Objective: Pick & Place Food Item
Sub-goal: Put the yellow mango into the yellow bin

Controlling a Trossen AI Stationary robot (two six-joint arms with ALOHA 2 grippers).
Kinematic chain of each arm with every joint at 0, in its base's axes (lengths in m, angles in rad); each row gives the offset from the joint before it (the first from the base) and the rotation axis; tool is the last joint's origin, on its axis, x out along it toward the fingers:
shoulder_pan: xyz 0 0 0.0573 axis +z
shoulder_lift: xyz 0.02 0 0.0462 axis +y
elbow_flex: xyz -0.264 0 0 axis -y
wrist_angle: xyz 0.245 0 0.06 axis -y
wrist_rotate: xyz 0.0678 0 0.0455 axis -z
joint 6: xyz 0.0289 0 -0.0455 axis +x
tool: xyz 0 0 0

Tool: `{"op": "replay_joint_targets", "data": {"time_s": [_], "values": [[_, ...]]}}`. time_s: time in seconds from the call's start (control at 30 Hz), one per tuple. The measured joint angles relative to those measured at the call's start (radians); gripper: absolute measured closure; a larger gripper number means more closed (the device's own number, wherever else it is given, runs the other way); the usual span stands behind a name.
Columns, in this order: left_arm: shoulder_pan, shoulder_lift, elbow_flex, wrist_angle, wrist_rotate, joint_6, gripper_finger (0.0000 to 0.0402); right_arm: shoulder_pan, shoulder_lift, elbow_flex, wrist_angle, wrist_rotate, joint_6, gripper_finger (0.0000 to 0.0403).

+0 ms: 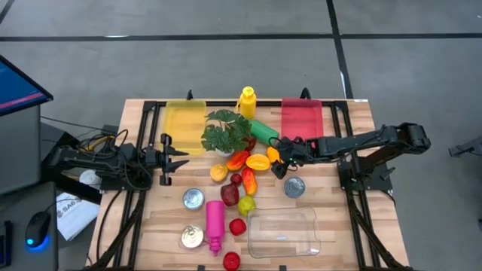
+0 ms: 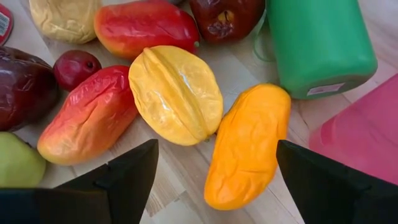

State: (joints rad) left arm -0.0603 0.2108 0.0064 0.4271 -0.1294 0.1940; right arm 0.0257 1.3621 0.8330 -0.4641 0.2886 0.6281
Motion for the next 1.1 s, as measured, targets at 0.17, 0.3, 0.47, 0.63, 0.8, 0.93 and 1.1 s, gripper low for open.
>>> {"op": "replay_joint_targets", "data": {"time_s": [0.17,0.3,0.47,0.63,0.8,0.93,1.1], "values": [[0.0,0.0,0.0,0.0,0.0,0.0,0.0307,0.0,0.0,0.0,-0.01,0.0,0.0,0.0082],[0.0,0.0,0.0,0.0,0.0,0.0,0.0307,0.0,0.0,0.0,-0.014,-0.001,0.001,0.0076],[0.0,0.0,0.0,0.0,0.0,0.002,0.0307,-0.005,0.0,-0.001,-0.015,-0.001,0.0,0.0066],[0.0,0.0,0.0,0.0,0.0,0.003,0.0307,-0.022,0.004,-0.001,-0.013,0.0,0.001,0.0066],[0.0,0.0,0.0,0.0,0.0,0.003,0.0307,-0.021,0.082,-0.001,0.003,0.0,0.001,0.0067],[0.0,0.0,0.0,0.0,0.0,0.004,0.0307,-0.021,0.154,-0.002,-0.002,-0.001,0.002,0.0067],[0.0,0.0,0.0,0.0,0.0,0.004,0.0307,-0.023,0.2,-0.002,0.0,-0.002,0.002,0.0067]]}}
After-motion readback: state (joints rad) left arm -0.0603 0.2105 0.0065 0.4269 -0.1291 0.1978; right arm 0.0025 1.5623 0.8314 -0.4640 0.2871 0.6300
